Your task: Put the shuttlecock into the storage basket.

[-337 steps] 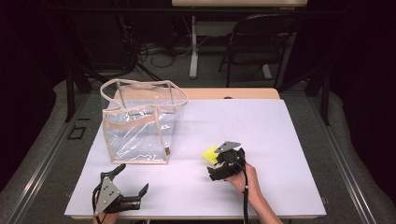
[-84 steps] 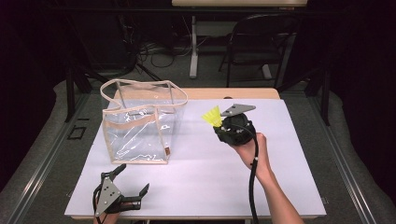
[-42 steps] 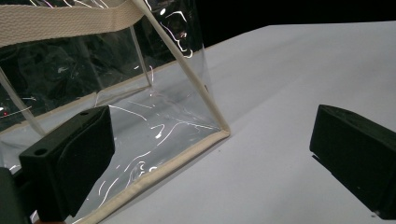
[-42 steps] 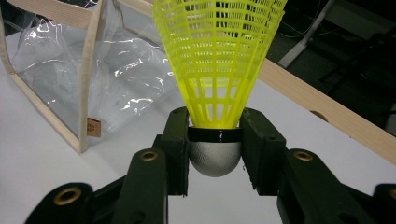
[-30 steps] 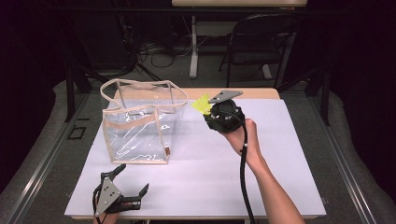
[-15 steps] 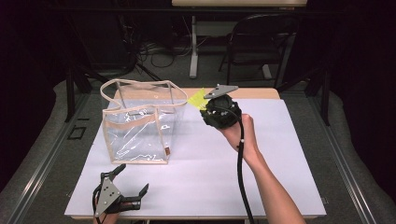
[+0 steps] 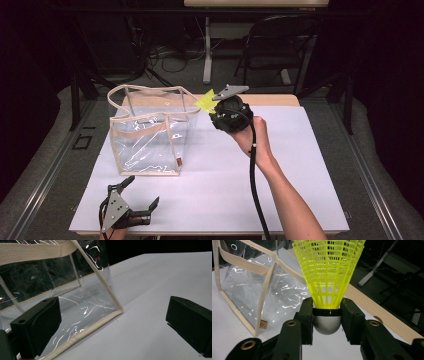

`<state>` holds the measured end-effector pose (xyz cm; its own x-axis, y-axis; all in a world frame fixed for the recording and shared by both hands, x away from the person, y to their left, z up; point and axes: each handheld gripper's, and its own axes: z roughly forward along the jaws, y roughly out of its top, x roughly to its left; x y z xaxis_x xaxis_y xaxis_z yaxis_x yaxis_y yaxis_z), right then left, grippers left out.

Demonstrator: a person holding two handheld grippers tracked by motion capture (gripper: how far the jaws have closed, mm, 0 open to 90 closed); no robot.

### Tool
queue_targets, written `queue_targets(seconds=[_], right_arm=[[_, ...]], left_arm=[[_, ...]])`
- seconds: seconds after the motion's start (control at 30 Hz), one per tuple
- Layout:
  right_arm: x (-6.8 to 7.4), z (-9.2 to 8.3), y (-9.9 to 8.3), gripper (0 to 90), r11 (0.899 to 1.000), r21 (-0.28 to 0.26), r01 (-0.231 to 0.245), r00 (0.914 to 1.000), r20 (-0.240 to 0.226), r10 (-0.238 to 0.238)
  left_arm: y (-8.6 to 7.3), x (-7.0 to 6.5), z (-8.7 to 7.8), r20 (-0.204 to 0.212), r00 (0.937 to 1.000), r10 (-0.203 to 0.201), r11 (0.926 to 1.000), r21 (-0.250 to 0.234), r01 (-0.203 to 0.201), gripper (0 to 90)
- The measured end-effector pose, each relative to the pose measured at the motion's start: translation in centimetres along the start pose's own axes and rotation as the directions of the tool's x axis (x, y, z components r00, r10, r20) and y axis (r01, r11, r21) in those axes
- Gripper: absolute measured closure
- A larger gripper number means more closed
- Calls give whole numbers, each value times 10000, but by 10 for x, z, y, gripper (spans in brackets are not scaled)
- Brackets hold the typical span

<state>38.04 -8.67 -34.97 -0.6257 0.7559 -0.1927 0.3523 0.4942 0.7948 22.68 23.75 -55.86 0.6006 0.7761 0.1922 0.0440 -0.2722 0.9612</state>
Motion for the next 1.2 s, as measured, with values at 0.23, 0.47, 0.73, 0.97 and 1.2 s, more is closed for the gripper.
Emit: queue_targets(seconds=[0.23, 0.47, 0.73, 0.97, 1.2], right_arm=[[3, 4, 11, 643, 9999, -27, 125, 9999, -99, -126], [7, 9, 20, 643, 9997, 1, 252, 9995, -169, -252], [10, 14, 28, 643, 9994, 25, 352, 9991, -226, -351], [13, 20, 34, 643, 9989, 109, 451, 9986, -276, -448], [16, 26, 42, 643, 9982, 170, 579, 9977, -351, -572]], left_arm=[[0, 0, -1, -6, 10000, -7, 10000, -12, 7, 1], [0, 0, -1, 11, 10000, -5, 10000, -16, 5, 1], [0, 0, -1, 9, 10000, -39, 10000, -33, 39, 1], [0, 0, -1, 1, 10000, -53, 10000, -46, 53, 1], [0, 0, -1, 9, 10000, -58, 10000, -51, 58, 1]])
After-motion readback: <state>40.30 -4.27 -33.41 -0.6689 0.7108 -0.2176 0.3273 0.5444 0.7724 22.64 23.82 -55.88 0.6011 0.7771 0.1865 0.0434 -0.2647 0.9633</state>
